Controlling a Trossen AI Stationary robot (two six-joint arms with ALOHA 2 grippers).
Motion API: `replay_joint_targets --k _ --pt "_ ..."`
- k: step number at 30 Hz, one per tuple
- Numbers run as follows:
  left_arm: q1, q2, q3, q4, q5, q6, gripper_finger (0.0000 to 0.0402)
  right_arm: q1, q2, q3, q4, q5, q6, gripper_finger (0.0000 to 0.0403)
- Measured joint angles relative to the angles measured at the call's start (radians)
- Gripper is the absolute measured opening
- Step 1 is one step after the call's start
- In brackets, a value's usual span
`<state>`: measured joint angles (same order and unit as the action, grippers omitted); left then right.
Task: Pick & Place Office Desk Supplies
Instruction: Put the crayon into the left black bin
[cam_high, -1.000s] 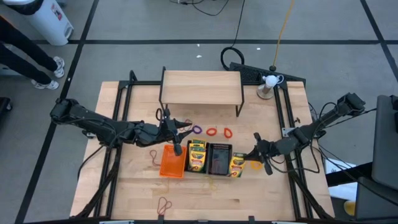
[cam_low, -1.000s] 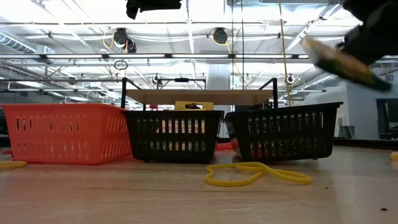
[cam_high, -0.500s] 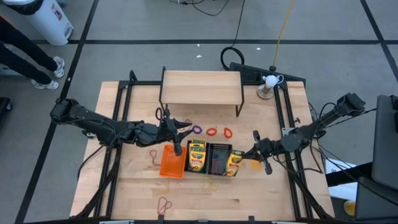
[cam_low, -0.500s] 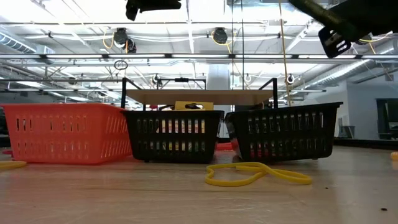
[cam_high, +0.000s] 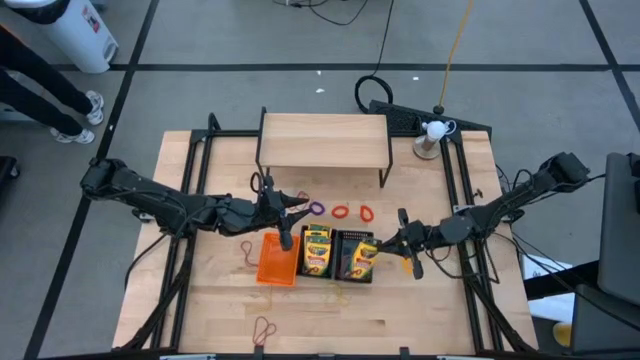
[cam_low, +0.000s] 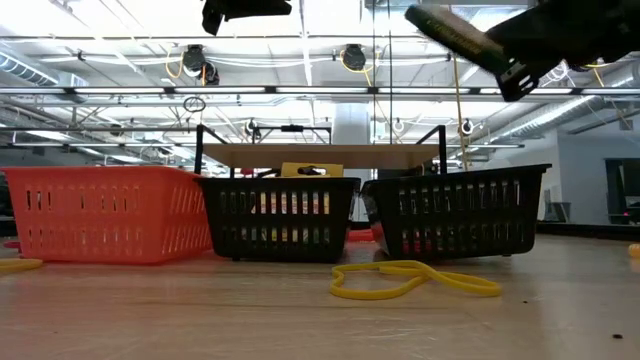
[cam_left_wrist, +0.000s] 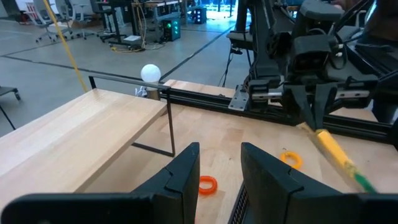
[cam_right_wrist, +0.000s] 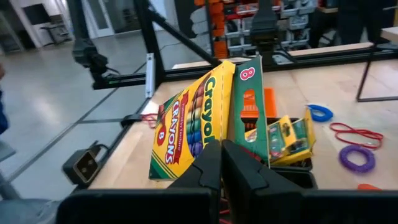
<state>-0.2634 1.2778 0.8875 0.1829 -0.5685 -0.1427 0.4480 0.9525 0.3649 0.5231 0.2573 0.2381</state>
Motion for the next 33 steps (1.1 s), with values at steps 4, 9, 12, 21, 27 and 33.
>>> replay_joint_targets --k 4,9,12,21,27,33 --pt "0.000 0.000 0.000 0.000 0.001 -0.013 0.0120 -0.027 0.065 0.000 0.060 -0.015 0.001 0.0000" --pt "0.000 0.000 0.000 0.000 0.001 -0.017 0.0120 -0.078 0.136 0.000 0.179 -0.109 0.008 0.0000" --pt "0.000 0.000 0.000 0.000 0.002 -0.017 0.0120 -0.109 0.178 0.020 0.180 -0.131 0.010 0.0000" --pt "0.000 0.000 0.000 0.000 0.002 -0.018 0.0120 -0.171 0.333 0.153 0.141 -0.188 -0.021 0.0000" --pt "0.000 0.000 0.000 -0.010 0.002 -0.018 0.0120 -0.209 0.434 0.240 0.077 -0.243 -0.029 0.0000" --pt "0.000 0.000 0.000 -0.019 0.002 -0.019 0.0120 -0.237 0.505 0.303 0.068 -0.280 -0.046 0.0000"
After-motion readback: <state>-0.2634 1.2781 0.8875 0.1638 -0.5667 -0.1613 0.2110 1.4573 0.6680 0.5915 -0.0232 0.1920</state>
